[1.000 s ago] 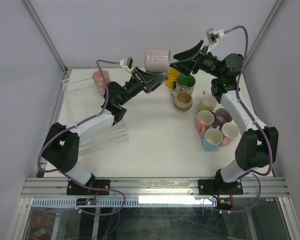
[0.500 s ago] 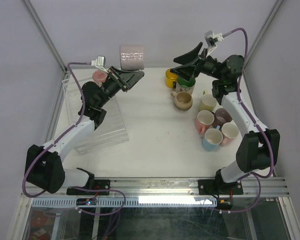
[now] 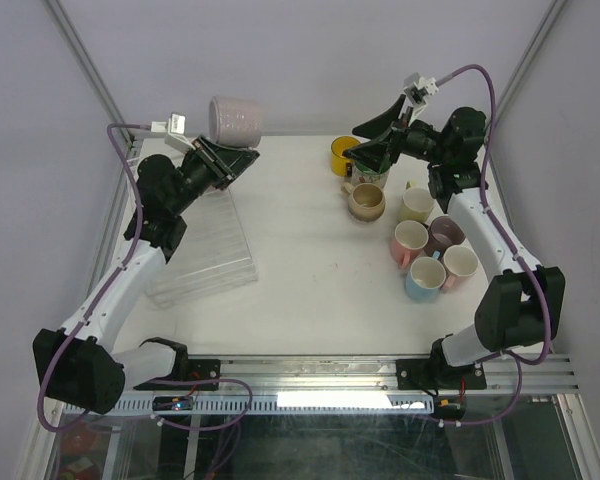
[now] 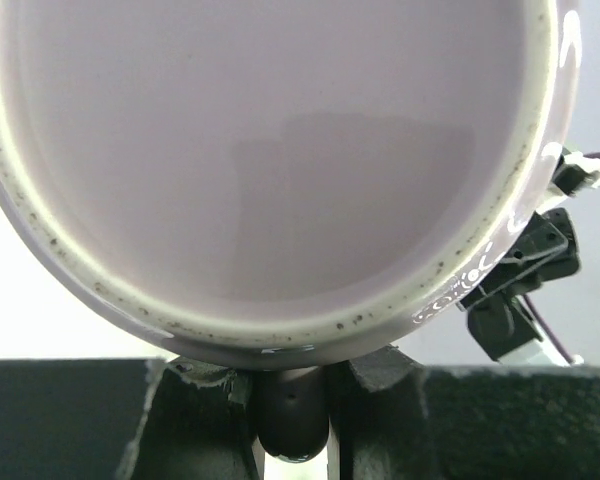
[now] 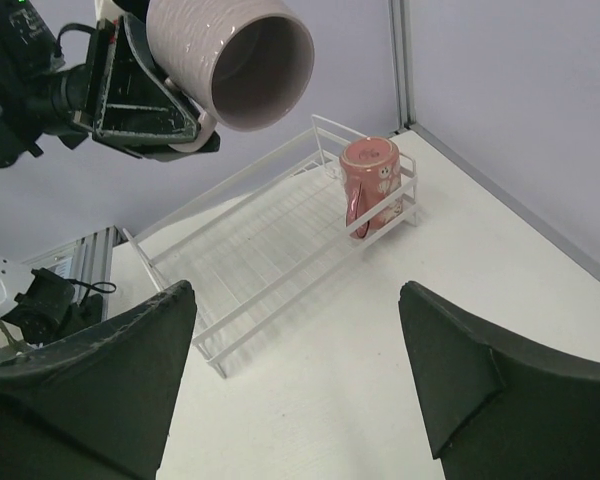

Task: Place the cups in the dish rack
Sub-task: Place the cup on the dish rack.

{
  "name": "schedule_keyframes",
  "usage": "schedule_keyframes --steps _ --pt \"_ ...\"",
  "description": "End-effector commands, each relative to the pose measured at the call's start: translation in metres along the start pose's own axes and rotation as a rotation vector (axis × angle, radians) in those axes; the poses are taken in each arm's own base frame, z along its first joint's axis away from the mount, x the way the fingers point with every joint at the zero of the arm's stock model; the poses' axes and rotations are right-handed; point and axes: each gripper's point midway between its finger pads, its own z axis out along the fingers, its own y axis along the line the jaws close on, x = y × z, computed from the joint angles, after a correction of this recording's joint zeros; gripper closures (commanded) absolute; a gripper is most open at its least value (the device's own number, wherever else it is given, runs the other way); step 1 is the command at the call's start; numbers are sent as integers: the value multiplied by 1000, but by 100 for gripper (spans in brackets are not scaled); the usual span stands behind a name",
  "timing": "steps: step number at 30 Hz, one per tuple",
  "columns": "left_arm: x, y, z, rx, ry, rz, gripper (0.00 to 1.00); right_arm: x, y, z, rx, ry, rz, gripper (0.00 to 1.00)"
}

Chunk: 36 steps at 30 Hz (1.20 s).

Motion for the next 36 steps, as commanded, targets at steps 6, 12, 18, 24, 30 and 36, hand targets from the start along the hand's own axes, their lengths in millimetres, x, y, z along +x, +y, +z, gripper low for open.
schedule_keyframes --steps 6,12,18,24,30,36 --pt "-54 -42 -28 36 -147 187 100 -2 6 -7 13 23 -76 15" --pt "-65 -35 -36 -9 -172 221 100 1 4 -6 10 31 -63 15" --pt "-80 -17 -52 -162 -195 282 100 6 2 -5 13 44 -45 15" --pt "-104 4 -75 -384 -223 404 100 12 4 -6 15 69 -33 15" --pt "-118 17 -91 -540 -215 484 100 19 8 -4 12 97 16 15" --pt "-120 37 -96 -640 -191 494 100 23 0 -1 32 115 -72 15"
